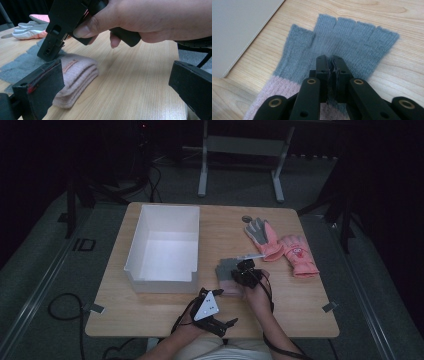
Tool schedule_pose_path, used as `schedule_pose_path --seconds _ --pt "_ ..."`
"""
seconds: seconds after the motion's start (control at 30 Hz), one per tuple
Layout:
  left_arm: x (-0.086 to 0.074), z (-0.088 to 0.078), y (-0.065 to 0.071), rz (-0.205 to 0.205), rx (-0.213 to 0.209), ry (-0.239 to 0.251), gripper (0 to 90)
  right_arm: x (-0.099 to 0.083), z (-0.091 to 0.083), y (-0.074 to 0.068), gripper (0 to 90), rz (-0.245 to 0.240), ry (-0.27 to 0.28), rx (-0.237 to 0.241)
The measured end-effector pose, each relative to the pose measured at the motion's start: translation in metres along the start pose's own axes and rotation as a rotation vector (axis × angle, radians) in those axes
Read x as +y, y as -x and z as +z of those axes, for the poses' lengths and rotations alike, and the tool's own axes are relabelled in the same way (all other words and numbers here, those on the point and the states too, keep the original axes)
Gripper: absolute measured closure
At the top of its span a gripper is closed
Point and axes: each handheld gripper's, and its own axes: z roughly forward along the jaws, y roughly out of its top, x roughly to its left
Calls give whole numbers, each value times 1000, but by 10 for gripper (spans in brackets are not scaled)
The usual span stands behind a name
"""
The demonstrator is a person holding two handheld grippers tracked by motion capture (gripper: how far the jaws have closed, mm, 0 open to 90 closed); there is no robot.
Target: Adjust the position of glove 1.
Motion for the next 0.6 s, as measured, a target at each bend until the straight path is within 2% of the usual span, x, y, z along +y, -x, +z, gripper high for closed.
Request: schedule_pose_path --seconds 0.23,0.3,0.43,0.6 --pt "0 1 1 3 7 -6 0 -2 8 2 817 7 -15 22" --pt "0 1 1 6 15 -9 0 -3 9 4 809 -3 -25 29" --pt "1 3 6 47 25 -6 0 -2 7 7 808 -24 -45 52" --pt "3 5 6 33 3 -1 0 -4 4 13 800 -60 -63 79"
